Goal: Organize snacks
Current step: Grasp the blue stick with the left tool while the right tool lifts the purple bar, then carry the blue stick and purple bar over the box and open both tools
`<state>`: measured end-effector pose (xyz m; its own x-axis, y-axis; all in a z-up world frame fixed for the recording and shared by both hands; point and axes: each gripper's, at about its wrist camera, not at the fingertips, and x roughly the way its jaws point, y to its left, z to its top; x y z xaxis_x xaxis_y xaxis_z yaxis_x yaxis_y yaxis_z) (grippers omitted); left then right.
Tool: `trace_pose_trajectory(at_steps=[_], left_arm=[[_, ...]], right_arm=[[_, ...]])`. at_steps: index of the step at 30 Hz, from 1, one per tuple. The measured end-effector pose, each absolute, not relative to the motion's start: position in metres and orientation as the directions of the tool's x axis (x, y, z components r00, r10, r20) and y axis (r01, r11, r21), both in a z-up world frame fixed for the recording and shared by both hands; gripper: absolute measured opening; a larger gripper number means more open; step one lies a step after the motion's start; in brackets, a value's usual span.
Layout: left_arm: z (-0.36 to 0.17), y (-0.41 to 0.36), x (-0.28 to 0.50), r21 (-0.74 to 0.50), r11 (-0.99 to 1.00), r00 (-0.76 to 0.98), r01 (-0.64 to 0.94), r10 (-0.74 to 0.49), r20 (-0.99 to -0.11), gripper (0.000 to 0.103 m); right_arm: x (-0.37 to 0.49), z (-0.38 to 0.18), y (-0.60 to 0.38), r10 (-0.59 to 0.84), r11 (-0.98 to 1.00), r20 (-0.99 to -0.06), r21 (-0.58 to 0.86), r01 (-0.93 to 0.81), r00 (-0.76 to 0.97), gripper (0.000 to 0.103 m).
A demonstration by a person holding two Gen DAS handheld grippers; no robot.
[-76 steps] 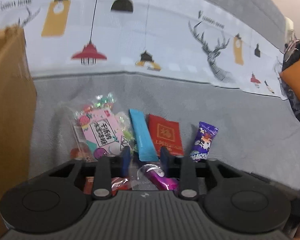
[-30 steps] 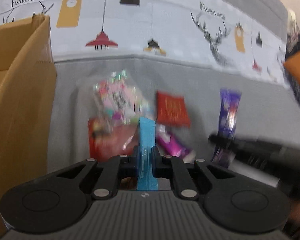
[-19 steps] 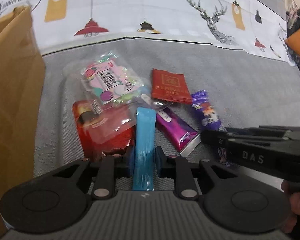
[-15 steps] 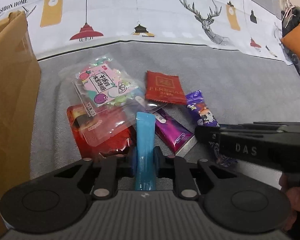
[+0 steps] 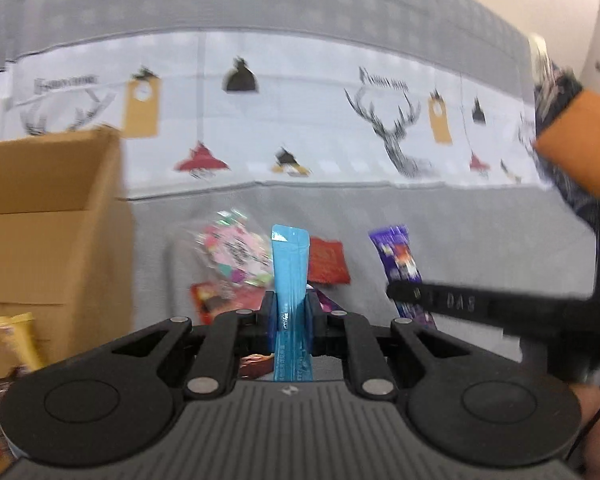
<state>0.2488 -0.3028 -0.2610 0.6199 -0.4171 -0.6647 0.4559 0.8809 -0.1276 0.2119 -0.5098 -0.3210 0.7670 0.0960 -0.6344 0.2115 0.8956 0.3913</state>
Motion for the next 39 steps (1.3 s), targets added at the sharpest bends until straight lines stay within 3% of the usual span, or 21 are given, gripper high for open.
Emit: trace_pose_trajectory(at_steps=[7,12,20,31,34,39], left_arm=[[-0.201,-0.226,0.234,-0.216,0.898,0.706,0.383,-0.435,-0.559,0.015],[-0.161,-0.171,0.224,-0.244,0.902,0.777,0.356,-0.431,-0.459,0.015],[-0.137,-0.075,0.225,-0.330,0.902,0.849,0.279,-0.392,-0.355,0.015],[-0.178,-0.010,0.267,-0.321,0.939,0.839,0.124,-0.272,-0.470,0.015],[-0.184,-0.018,0.278,-0.248,0.963,0.849,0.106,-0.217,-0.482,0.015],[-0.214,-0.038,0.302,-0.126,0.991,0.787,0.052,-0.118,-0.606,0.015]], right_arm=[[0.179,-0.276,-0.432,0.079,0.902,-0.606,0.382,0.202,0.792,0.017],[0.166,-0.229,-0.362,0.133,0.934,-0.553,0.347,0.083,0.823,0.017],[0.158,-0.162,-0.267,0.148,0.968,-0.462,0.248,-0.033,0.875,0.017],[0.206,-0.202,-0.163,0.218,0.971,-0.520,0.197,-0.133,0.826,0.017],[0.223,-0.211,-0.166,0.234,0.968,-0.526,0.205,-0.145,0.818,0.017],[0.254,-0.241,-0.182,0.263,0.961,-0.601,0.229,-0.152,0.754,0.017]])
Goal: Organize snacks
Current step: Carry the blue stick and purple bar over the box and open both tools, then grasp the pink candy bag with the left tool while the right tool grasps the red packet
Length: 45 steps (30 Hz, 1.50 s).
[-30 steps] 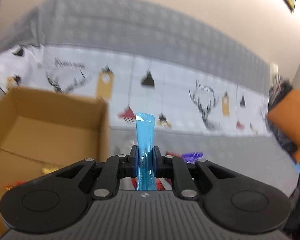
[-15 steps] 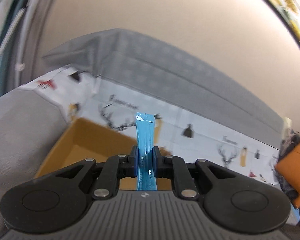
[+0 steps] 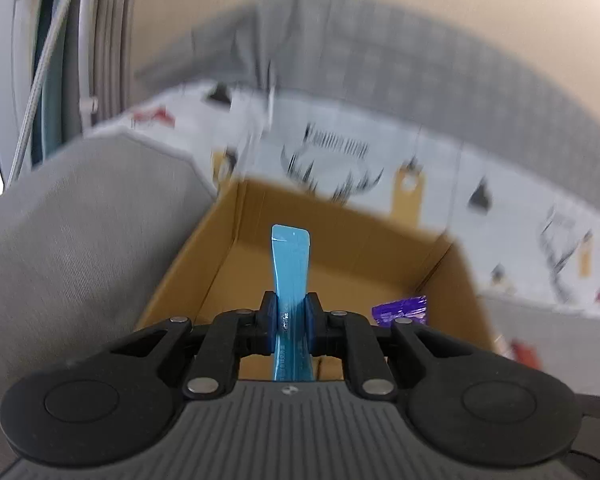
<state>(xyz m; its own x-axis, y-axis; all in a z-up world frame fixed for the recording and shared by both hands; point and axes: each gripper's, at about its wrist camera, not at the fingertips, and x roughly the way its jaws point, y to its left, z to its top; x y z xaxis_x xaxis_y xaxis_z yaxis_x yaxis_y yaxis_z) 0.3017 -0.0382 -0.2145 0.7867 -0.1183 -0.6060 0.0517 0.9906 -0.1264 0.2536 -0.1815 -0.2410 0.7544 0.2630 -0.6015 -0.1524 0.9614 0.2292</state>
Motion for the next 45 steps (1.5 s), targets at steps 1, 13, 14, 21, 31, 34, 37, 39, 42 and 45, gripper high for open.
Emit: trace_pose_trajectory(at_steps=[1,13,14,21,31,34,37,39,42,45], left_arm=[[-0.221,-0.040,0.305,-0.121,0.991,0.772,0.050,-0.115,-0.626,0.015],[-0.241,-0.042,0.314,-0.151,0.988,0.723,-0.033,-0.081,-0.686,0.069],[-0.234,-0.045,0.309,-0.167,0.985,0.745,-0.040,-0.082,-0.661,0.087],[-0.205,-0.112,0.274,-0.195,0.974,0.823,0.115,-0.203,-0.530,0.103],[-0.231,-0.245,0.275,-0.152,0.946,0.703,0.286,-0.315,-0.638,0.103],[-0.255,-0.277,0.294,-0.168,0.946,0.650,0.276,-0.313,-0.693,0.103],[-0.282,-0.305,0.323,-0.161,0.950,0.605,0.268,-0.296,-0.739,0.103],[-0.291,-0.328,0.331,-0.031,0.962,0.647,0.273,-0.207,-0.734,0.103],[-0.300,-0.352,0.346,0.067,0.960,0.665,0.272,-0.138,-0.734,0.103],[-0.307,-0.361,0.363,0.066,0.952,0.642,0.298,-0.149,-0.752,0.103]], right_arm=[[0.259,-0.249,-0.184,0.269,0.960,-0.623,0.232,-0.155,0.735,0.017],[0.266,-0.273,-0.192,0.428,0.901,-0.624,0.353,-0.253,0.653,0.086],[0.262,-0.268,-0.199,0.430,0.897,-0.594,0.364,-0.249,0.680,0.090],[0.211,-0.241,-0.294,0.317,0.934,-0.375,0.285,-0.217,0.871,0.091],[0.189,-0.266,-0.452,0.137,0.933,-0.403,0.358,0.019,0.905,0.091],[0.196,-0.291,-0.495,0.192,0.873,-0.410,0.486,0.035,0.891,0.090],[0.224,-0.315,-0.526,0.213,0.814,-0.453,0.573,0.099,0.866,0.082],[0.240,-0.325,-0.535,0.213,0.788,-0.458,0.602,0.125,0.863,0.081],[0.258,-0.337,-0.536,0.214,0.802,-0.498,0.581,0.139,0.840,0.074],[0.272,-0.350,-0.543,0.221,0.780,-0.527,0.600,0.176,0.821,0.069]])
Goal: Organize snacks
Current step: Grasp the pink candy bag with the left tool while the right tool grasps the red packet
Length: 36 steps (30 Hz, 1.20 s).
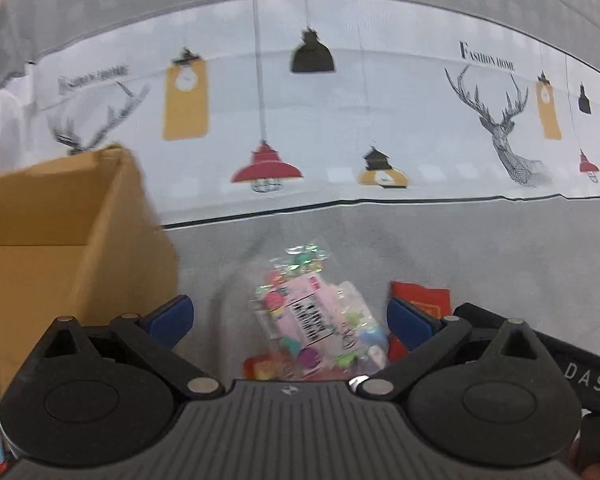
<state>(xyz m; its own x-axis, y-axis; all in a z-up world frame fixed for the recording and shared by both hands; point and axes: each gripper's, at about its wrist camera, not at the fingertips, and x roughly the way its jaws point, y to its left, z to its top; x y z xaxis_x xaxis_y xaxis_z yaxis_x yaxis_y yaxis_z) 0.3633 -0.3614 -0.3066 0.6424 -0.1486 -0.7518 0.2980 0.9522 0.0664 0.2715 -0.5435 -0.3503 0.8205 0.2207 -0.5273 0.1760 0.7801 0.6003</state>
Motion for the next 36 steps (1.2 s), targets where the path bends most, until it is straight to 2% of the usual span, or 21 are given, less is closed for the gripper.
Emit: trace_pose_trajectory(at_steps=[4,7,11,14,15,16,17,18,20,21,22,23,24,28,32,33,34,35,36], left_arm=[[-0.309,-0.369,0.374,0.078,0.943,0.635,0.322,-0.154,-0.757,0.103],[-0.330,-0.373,0.394,0.072,0.951,0.548,0.300,-0.110,-0.829,0.103],[-0.365,-0.362,0.419,-0.042,0.964,0.376,0.261,-0.142,-0.916,0.103],[-0.370,-0.350,0.427,-0.122,0.964,0.364,0.235,-0.204,-0.909,0.103],[-0.369,-0.349,0.428,-0.124,0.964,0.356,0.236,-0.205,-0.912,0.102],[-0.367,-0.348,0.428,-0.116,0.964,0.362,0.239,-0.199,-0.911,0.096],[-0.364,-0.346,0.428,-0.115,0.965,0.367,0.237,-0.198,-0.909,0.092],[-0.362,-0.342,0.428,-0.117,0.966,0.375,0.230,-0.199,-0.906,0.084],[-0.356,-0.331,0.426,-0.137,0.969,0.387,0.207,-0.210,-0.898,0.063],[-0.352,-0.327,0.425,-0.148,0.967,0.393,0.210,-0.222,-0.893,0.056],[-0.346,-0.325,0.420,-0.158,0.959,0.399,0.234,-0.243,-0.884,0.027],[-0.341,-0.325,0.417,-0.166,0.954,0.400,0.249,-0.257,-0.880,0.016],[-0.337,-0.325,0.413,-0.171,0.951,0.394,0.258,-0.265,-0.880,0.013],[-0.339,-0.333,0.405,-0.167,0.942,0.364,0.291,-0.270,-0.891,0.013],[-0.348,-0.321,0.411,-0.240,0.947,0.358,0.212,-0.304,-0.883,0.017],[-0.349,-0.320,0.415,-0.256,0.946,0.357,0.198,-0.313,-0.880,0.034],[-0.349,-0.320,0.419,-0.277,0.942,0.351,0.189,-0.328,-0.877,0.070],[-0.350,-0.322,0.425,-0.272,0.945,0.355,0.180,-0.321,-0.878,0.086],[-0.350,-0.324,0.428,-0.276,0.945,0.355,0.174,-0.322,-0.878,0.092]], right_arm=[[0.276,-0.361,-0.555,0.203,0.731,-0.541,0.638,0.241,0.816,0.068],[0.283,-0.364,-0.551,0.208,0.748,-0.553,0.622,0.233,0.807,0.068],[0.297,-0.381,-0.542,0.243,0.739,-0.602,0.623,0.257,0.760,0.058],[0.299,-0.383,-0.538,0.244,0.735,-0.603,0.626,0.261,0.760,0.058],[0.300,-0.384,-0.536,0.245,0.743,-0.605,0.619,0.254,0.758,0.053],[0.300,-0.384,-0.533,0.247,0.752,-0.608,0.611,0.247,0.754,0.039],[0.302,-0.384,-0.532,0.254,0.758,-0.615,0.606,0.240,0.747,0.028],[0.303,-0.387,-0.530,0.265,0.760,-0.626,0.604,0.241,0.734,0.019],[0.301,-0.388,-0.532,0.278,0.744,-0.616,0.623,0.240,0.737,0.014],[0.299,-0.387,-0.533,0.282,0.740,-0.608,0.630,0.235,0.742,0.012],[0.297,-0.386,-0.534,0.279,0.743,-0.603,0.629,0.230,0.747,0.011],[0.295,-0.382,-0.535,0.269,0.748,-0.597,0.624,0.226,0.755,0.009],[0.292,-0.380,-0.535,0.265,0.752,-0.589,0.622,0.219,0.764,0.008],[0.283,-0.374,-0.538,0.265,0.751,-0.572,0.627,0.206,0.776,0.006],[0.274,-0.369,-0.541,0.260,0.745,-0.562,0.634,0.208,0.785,0.005],[0.271,-0.368,-0.542,0.255,0.750,-0.565,0.628,0.209,0.785,0.005],[0.270,-0.367,-0.542,0.248,0.757,-0.574,0.617,0.213,0.780,0.004],[0.269,-0.368,-0.542,0.241,0.766,-0.589,0.604,0.222,0.772,0.005],[0.269,-0.370,-0.543,0.239,0.768,-0.598,0.599,0.228,0.765,0.004]])
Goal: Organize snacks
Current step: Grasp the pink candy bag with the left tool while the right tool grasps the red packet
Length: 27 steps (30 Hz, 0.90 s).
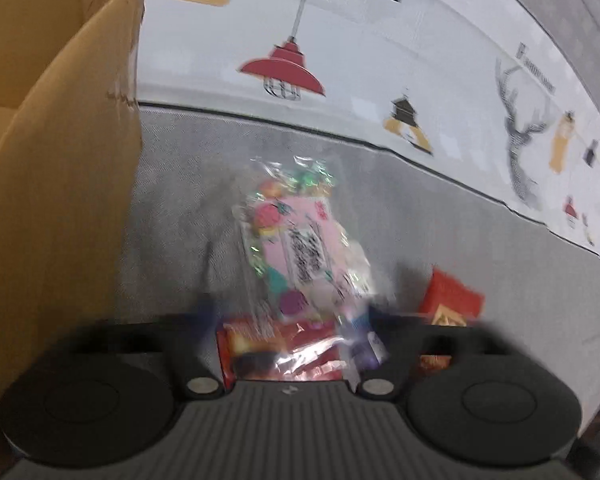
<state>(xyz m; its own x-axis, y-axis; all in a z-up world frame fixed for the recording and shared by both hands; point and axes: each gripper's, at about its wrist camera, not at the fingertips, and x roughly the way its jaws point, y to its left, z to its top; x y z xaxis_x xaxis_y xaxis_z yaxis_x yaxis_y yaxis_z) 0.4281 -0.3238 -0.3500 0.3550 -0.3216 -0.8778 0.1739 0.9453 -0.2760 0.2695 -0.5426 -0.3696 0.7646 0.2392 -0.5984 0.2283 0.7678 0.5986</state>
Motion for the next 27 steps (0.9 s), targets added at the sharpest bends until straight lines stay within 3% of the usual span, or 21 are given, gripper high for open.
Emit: trace_pose_trajectory(at_steps=[8,11,13,15,16,17,18,20,21,22,23,27], left_arm=[[-0.364,-0.349,0.455,-0.189,0.966,0.366,0.178,-0.243,-0.898,0.103],[-0.367,-0.359,0.461,-0.129,0.972,0.388,0.195,-0.197,-0.900,0.103],[-0.368,-0.361,0.461,-0.117,0.964,0.396,0.237,-0.206,-0.895,0.102],[-0.365,-0.360,0.456,-0.101,0.956,0.421,0.276,-0.215,-0.881,0.086],[-0.361,-0.358,0.454,-0.112,0.948,0.427,0.298,-0.238,-0.872,0.070],[-0.357,-0.355,0.453,-0.133,0.942,0.424,0.309,-0.262,-0.867,0.051],[-0.354,-0.353,0.453,-0.148,0.940,0.421,0.306,-0.273,-0.865,0.044],[-0.347,-0.347,0.453,-0.181,0.936,0.407,0.301,-0.298,-0.864,0.031],[-0.344,-0.346,0.451,-0.186,0.935,0.405,0.302,-0.302,-0.863,0.029],[-0.341,-0.344,0.449,-0.185,0.935,0.406,0.302,-0.302,-0.862,0.027],[-0.338,-0.342,0.447,-0.184,0.935,0.406,0.304,-0.302,-0.863,0.025],[-0.331,-0.332,0.444,-0.229,0.934,0.388,0.275,-0.326,-0.862,0.020]], right_arm=[[0.284,-0.384,-0.550,0.265,0.717,-0.608,0.643,0.268,0.749,0.010],[0.292,-0.391,-0.548,0.273,0.711,-0.622,0.644,0.282,0.734,0.022],[0.295,-0.393,-0.548,0.292,0.681,-0.596,0.679,0.276,0.748,0.038],[0.296,-0.395,-0.548,0.310,0.656,-0.571,0.707,0.263,0.760,0.052],[0.297,-0.395,-0.547,0.322,0.647,-0.557,0.720,0.251,0.766,0.062],[0.298,-0.394,-0.545,0.331,0.648,-0.547,0.724,0.237,0.769,0.066],[0.300,-0.392,-0.542,0.333,0.660,-0.545,0.718,0.222,0.769,0.070],[0.305,-0.388,-0.533,0.320,0.716,-0.563,0.670,0.195,0.762,0.069],[0.307,-0.386,-0.529,0.304,0.748,-0.578,0.637,0.186,0.757,0.056],[0.308,-0.384,-0.524,0.268,0.790,-0.604,0.583,0.188,0.750,0.027],[0.309,-0.383,-0.522,0.228,0.822,-0.632,0.533,0.201,0.741,0.023],[0.303,-0.388,-0.535,0.264,0.754,-0.597,0.617,0.224,0.758,0.007]])
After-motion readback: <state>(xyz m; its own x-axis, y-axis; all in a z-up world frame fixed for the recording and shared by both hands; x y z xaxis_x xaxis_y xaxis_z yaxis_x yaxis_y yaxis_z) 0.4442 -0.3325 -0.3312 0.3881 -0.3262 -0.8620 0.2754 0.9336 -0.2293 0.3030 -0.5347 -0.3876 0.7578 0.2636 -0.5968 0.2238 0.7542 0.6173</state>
